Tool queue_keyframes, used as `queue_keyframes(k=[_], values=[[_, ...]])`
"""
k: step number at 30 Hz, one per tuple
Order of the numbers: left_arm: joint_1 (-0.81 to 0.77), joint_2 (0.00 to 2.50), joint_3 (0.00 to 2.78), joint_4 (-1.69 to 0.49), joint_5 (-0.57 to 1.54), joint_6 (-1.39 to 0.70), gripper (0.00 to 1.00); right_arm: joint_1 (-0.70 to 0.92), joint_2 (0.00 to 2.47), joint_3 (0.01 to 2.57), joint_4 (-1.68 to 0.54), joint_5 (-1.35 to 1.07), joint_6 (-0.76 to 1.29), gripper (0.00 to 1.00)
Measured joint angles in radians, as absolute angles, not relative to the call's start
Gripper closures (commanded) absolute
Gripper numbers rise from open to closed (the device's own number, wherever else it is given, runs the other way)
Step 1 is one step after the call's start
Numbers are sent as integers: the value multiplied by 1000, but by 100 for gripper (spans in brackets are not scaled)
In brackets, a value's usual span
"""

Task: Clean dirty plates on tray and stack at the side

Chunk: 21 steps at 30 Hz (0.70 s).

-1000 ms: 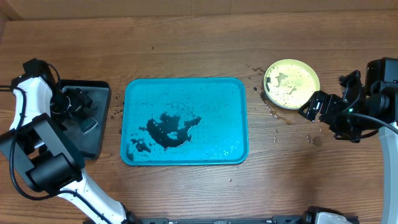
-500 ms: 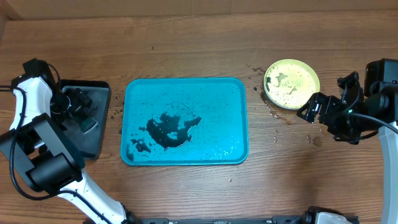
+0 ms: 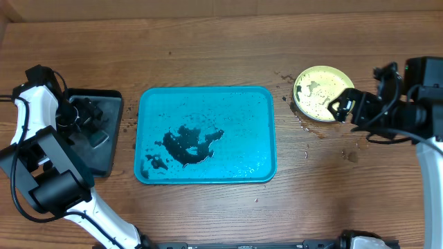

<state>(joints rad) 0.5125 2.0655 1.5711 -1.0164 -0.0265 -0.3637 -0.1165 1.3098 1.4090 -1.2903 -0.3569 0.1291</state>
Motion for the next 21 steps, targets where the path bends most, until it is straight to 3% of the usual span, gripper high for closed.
queue_keyframes(k=[8, 16, 21], values=[[513, 2065, 1571, -1016, -27, -364, 0, 78, 997, 1195, -951, -359, 100, 0], [513, 2065, 1571, -1016, -30, -363, 0, 81, 596, 802, -741, -358, 86, 0], [513, 2065, 1571, -1016, -30, -364, 0, 81, 390, 527, -496, -358, 83, 0]])
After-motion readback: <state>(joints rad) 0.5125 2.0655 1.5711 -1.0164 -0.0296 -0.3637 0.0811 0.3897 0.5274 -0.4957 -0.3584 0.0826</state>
